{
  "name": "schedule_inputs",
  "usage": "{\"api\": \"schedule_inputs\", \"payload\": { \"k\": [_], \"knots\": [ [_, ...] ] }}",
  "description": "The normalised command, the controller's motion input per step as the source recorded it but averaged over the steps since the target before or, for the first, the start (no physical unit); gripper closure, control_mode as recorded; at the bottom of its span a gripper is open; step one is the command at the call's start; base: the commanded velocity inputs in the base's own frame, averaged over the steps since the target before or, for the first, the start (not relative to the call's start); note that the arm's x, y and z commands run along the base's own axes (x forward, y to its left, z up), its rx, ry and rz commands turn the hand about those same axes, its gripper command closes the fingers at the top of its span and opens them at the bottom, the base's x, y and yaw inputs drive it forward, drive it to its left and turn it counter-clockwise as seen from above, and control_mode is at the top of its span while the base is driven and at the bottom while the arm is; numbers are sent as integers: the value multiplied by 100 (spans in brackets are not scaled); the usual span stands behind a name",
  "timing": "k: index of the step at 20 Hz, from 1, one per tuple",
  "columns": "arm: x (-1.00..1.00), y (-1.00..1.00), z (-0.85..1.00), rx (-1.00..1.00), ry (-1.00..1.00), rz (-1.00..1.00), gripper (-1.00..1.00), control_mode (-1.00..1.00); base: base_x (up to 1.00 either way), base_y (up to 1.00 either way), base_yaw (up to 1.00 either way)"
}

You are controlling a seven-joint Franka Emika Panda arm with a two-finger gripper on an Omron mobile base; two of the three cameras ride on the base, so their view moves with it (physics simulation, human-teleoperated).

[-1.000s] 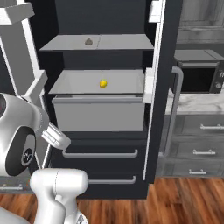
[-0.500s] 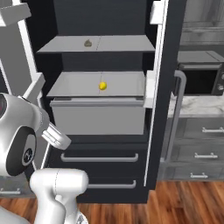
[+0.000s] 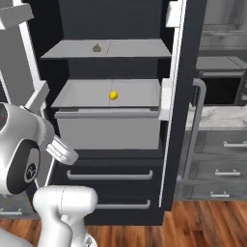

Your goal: Retrieve the bottle and the shaker from the cabinet and place them next to the mixing bowl on the counter. Then add garlic from the fridge to the mixing bowl.

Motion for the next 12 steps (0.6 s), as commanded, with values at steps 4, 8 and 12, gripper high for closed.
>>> {"api": "schedule_inputs", "payload": {
  "k": [4, 8, 12],
  "knots": [
    [0, 0, 0, 0, 0, 0, -100, 100, 26, 0, 2],
    [0, 0, 0, 0, 0, 0, -100, 100, 38, -5, 5],
    [0, 0, 0, 0, 0, 0, -100, 100, 44, -20, 6]
  ]
}}
